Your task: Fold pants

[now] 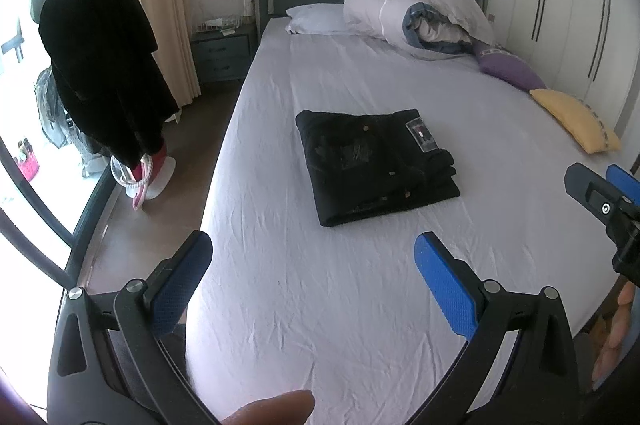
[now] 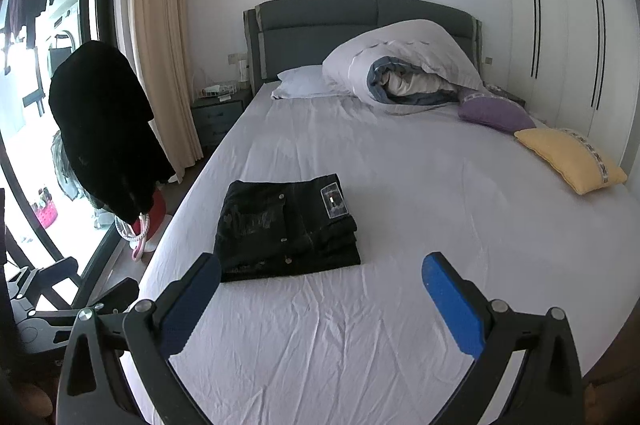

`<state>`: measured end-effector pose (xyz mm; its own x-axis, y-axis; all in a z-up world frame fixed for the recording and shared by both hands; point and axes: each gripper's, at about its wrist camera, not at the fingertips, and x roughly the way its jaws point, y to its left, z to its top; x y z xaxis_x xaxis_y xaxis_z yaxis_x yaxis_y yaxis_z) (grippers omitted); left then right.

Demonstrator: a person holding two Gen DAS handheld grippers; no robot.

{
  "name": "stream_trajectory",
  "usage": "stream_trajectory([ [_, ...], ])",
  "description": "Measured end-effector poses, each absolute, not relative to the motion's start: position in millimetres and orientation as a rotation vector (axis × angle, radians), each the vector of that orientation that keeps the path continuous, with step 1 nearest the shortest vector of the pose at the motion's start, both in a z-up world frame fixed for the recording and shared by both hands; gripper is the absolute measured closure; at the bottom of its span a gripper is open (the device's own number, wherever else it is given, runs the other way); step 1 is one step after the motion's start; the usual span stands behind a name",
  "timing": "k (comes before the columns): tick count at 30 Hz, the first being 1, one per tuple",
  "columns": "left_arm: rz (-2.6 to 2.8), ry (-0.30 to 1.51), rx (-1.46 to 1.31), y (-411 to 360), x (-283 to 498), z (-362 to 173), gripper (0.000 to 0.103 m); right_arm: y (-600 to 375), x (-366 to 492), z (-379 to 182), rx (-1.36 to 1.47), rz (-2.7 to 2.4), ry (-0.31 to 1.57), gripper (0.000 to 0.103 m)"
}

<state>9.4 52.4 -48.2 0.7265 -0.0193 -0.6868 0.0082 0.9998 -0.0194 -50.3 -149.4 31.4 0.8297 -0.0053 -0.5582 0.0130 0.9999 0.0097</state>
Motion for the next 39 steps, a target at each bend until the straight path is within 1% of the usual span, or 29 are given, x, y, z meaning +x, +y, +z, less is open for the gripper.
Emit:
stream_trajectory([
  [16, -0.004, 0.788, -0.029, 50.4, 19.1, -63.7, 0.000, -142.3, -47.7, 21.6, 0.006, 0.008, 0.627, 0.000],
  [39, 0.000, 0.794, -0.029, 45.1, 19.9, -70.8, 0.000, -138.7, -49.4, 16.2, 0.008, 0.016, 0.639, 0.000],
])
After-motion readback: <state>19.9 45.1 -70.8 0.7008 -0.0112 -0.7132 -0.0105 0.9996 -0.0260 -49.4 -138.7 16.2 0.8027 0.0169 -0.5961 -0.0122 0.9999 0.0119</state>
